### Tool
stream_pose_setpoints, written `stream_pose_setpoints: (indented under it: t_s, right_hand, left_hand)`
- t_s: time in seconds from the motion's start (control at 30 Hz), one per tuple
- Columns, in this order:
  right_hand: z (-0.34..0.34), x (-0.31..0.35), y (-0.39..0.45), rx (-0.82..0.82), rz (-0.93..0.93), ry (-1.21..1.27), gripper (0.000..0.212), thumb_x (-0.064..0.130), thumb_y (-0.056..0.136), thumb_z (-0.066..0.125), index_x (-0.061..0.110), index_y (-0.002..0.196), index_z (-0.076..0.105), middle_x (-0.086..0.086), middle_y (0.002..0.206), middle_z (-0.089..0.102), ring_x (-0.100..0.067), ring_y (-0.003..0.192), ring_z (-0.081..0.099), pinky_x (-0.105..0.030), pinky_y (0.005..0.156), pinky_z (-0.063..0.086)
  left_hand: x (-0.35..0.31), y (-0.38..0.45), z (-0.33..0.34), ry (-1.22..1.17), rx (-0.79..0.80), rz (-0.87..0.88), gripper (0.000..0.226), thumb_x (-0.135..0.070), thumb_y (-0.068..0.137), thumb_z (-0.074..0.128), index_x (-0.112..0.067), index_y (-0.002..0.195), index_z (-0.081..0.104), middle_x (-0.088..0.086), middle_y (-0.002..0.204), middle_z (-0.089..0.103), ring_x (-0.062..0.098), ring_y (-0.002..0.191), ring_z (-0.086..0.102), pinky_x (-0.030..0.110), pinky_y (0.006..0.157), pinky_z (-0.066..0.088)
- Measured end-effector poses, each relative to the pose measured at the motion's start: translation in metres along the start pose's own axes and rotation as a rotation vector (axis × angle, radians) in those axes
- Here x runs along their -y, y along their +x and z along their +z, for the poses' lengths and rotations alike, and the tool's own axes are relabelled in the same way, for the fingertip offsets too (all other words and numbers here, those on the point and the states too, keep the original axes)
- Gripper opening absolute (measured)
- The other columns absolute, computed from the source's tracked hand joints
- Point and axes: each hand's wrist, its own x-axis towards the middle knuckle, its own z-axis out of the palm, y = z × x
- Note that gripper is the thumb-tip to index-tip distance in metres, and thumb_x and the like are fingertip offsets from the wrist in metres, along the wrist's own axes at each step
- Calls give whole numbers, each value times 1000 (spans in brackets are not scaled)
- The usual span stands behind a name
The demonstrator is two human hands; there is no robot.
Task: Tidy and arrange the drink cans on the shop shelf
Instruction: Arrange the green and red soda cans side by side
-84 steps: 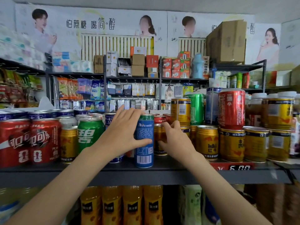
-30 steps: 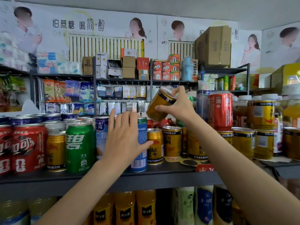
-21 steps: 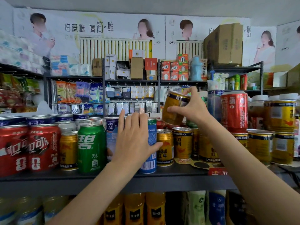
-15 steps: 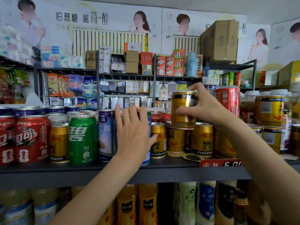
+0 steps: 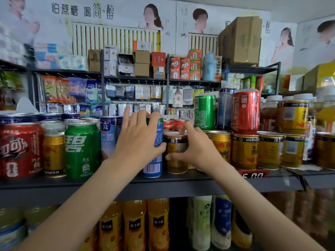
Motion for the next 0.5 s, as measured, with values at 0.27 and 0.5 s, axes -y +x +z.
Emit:
stream_pose_setpoints:
  t_s: [0.27, 0.5]
  right_hand:
    - [-48, -15, 18, 114, -34, 68, 46, 41, 80, 67, 20, 116, 49, 0, 116, 54, -14, 100, 52, -24, 79, 42]
    - [-52, -15, 73, 661, -72, -379, 76, 14, 82, 66, 26, 145, 25, -3, 148, 33, -26, 131, 36, -43, 107, 32]
  left_hand:
    - [4, -4, 19, 122, -154, 32, 70, -53, 69, 56, -4, 119, 53, 15, 103, 59, 34, 100, 59, 52, 109, 18]
    - [-3, -8, 15, 97, -146, 89, 71, -57, 79, 44, -2, 124, 48, 16, 120, 57, 31, 115, 54, 51, 110, 14]
